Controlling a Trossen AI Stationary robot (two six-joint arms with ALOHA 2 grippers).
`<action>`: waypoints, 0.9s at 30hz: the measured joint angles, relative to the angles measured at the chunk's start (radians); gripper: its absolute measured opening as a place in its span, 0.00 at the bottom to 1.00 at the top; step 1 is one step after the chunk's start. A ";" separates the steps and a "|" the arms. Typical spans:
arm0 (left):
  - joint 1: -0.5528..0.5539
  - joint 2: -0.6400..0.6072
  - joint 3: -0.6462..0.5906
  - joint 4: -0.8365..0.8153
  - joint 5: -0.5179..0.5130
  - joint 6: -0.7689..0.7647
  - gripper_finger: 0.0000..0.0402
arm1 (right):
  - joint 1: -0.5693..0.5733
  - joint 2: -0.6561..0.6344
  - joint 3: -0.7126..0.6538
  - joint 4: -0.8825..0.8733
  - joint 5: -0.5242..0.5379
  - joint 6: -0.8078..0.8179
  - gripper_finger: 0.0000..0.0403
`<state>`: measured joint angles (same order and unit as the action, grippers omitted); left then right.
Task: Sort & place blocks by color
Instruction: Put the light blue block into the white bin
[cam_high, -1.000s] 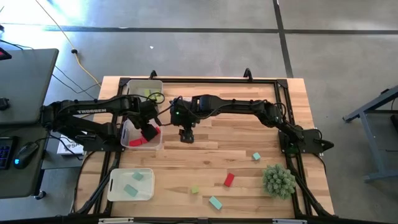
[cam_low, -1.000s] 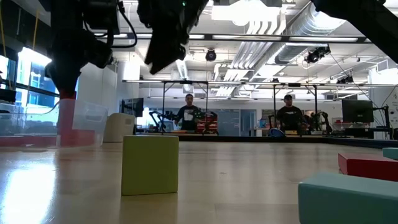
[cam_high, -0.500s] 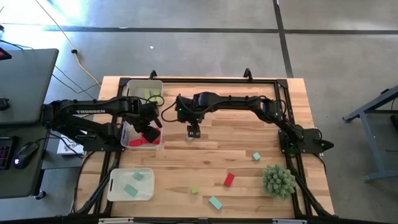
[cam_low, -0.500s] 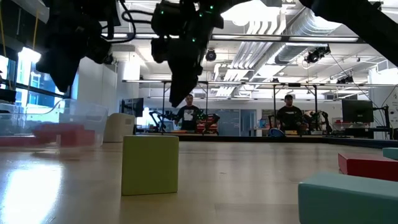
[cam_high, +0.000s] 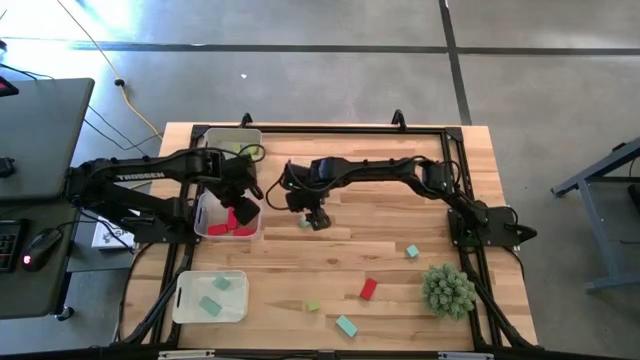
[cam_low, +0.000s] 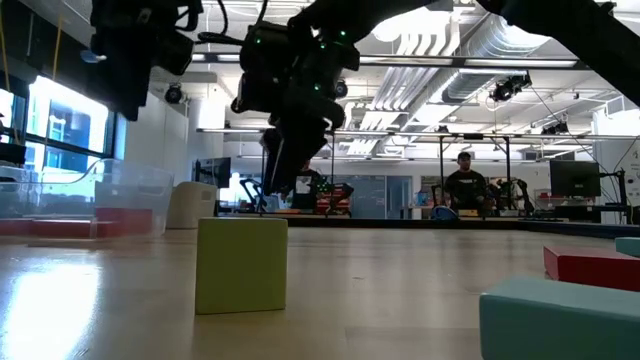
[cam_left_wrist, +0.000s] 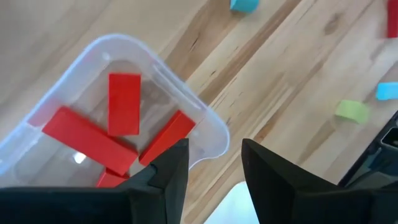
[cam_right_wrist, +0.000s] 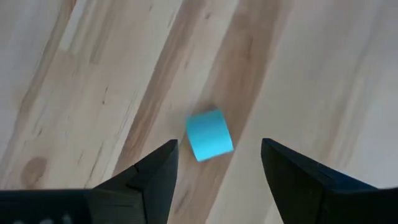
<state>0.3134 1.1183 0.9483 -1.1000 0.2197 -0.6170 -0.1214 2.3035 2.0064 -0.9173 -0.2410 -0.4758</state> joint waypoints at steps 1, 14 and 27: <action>0.000 0.000 0.007 0.000 -0.004 0.000 0.34 | 0.001 0.000 -0.011 0.013 -0.005 -0.017 0.54; 0.000 0.000 0.017 0.002 -0.024 0.000 0.34 | 0.011 0.005 -0.138 0.167 -0.015 -0.090 0.54; 0.000 0.000 0.017 0.003 -0.024 -0.008 0.34 | 0.013 0.004 -0.229 0.249 0.001 -0.082 0.54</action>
<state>0.3138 1.1183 0.9649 -1.0973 0.1959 -0.6247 -0.1081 2.3074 1.7771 -0.6688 -0.2401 -0.5579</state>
